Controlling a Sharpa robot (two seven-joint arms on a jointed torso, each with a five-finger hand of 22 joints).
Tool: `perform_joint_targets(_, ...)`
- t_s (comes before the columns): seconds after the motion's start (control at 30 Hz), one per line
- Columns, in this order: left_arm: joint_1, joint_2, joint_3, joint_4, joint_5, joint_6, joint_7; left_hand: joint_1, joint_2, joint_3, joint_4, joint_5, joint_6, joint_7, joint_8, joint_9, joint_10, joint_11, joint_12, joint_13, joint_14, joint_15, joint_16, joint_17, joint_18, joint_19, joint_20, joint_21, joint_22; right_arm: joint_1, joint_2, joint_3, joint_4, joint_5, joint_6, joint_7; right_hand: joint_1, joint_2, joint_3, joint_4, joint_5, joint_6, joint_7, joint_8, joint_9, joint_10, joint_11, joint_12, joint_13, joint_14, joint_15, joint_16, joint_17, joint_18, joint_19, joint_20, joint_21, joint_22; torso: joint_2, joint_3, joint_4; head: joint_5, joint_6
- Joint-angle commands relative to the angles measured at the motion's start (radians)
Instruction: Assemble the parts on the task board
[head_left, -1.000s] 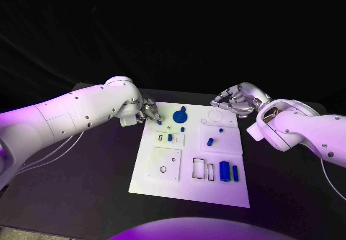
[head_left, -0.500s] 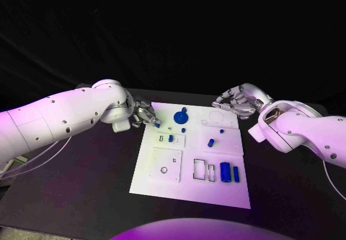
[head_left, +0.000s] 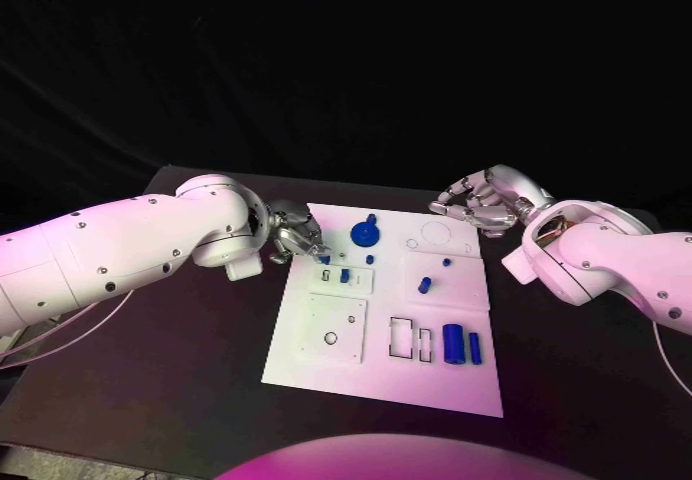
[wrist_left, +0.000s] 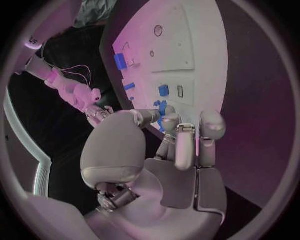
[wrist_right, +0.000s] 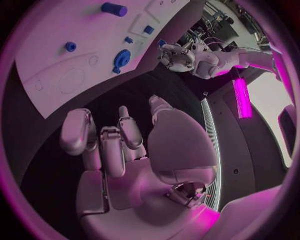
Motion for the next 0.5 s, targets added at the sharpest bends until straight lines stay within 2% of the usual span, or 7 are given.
perform_joint_targets(0.03,-0.007,-0.002,-0.001,0.018,-0.063,-0.049,0.014,0.0,-0.009,0.152,-0.146,0.005,0.018,-0.008,0.003,-0.001,0.008,-0.001,0.005,0.003,0.066,-0.007,0.003,0.125,-0.017,0.005,-0.001,0.004,0.003,-0.001,0.0,0.0,0.0,-0.008,0.011,0.005,0.003,0.005,-0.006,0.001,-0.003,-0.007,-0.003,0.005,0.002,-0.006,-0.001,0.003,0.0,0.076,-0.002,-0.005,0.14,0.011,0.002,-0.004,-0.006,0.0,0.001,0.0008,-0.0005,0.002,0.002)
perform_joint_targets(0.2,-0.019,0.0,-0.005,0.029,-0.089,-0.052,-0.029,-0.004,-0.012,0.159,-0.146,0.004,0.022,-0.009,0.003,0.0,0.017,-0.002,0.01,0.013,0.067,-0.008,0.004,0.126,-0.018,0.009,-0.001,0.007,0.009,-0.001,0.0,0.0,0.0,-0.009,0.01,0.004,0.003,0.005,-0.006,0.001,-0.003,-0.007,-0.003,0.005,0.002,-0.006,-0.001,0.003,0.0,0.076,-0.002,-0.005,0.14,0.011,0.002,-0.004,-0.006,0.0,0.002,-0.0005,-0.0003,0.002,0.001)
perform_joint_targets(0.5,-0.032,0.011,-0.012,0.029,-0.161,-0.021,-0.06,-0.006,-0.017,0.165,-0.148,0.005,0.026,-0.011,0.004,0.0,0.024,-0.004,0.014,0.019,0.068,-0.01,0.005,0.13,-0.019,0.011,-0.002,0.009,0.012,-0.001,0.001,0.0,-0.001,-0.01,0.01,0.003,0.003,0.005,-0.006,0.001,-0.003,-0.007,-0.003,0.005,0.002,-0.006,-0.001,0.003,0.0,0.076,-0.002,-0.005,0.14,0.011,0.002,-0.004,-0.006,0.0,0.004,0.001,-0.0023,0.004,-0.001)
